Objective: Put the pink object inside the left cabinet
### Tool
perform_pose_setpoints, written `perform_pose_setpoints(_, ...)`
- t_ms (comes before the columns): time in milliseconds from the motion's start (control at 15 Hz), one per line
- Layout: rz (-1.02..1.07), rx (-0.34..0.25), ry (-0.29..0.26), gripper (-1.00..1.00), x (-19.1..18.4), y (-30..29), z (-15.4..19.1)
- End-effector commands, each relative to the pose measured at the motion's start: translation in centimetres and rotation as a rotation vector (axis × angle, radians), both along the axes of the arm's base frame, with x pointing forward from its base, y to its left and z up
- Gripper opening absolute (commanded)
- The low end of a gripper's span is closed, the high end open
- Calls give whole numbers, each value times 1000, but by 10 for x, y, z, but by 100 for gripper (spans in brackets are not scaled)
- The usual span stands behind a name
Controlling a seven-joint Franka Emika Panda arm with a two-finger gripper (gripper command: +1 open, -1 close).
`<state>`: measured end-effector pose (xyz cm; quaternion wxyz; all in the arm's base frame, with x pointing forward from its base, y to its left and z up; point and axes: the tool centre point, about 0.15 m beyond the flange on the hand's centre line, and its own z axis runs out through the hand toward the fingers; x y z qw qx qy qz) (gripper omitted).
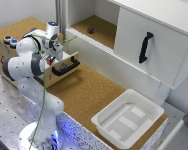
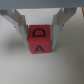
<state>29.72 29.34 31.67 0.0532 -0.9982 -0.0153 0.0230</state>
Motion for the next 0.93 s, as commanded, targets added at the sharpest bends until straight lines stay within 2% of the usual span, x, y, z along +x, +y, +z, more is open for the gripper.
perform_pose_setpoints(0,-45,-61,-37,-100,3,1,14)
perform_pose_setpoints(267,-54,-98,-139,-100,29,8,51)
perform_pose_setpoints(400,-51,-160,-177,-100,50,8,71)
perform_pose_setpoints(867,-103,-174,-246,-100,128,-41,148)
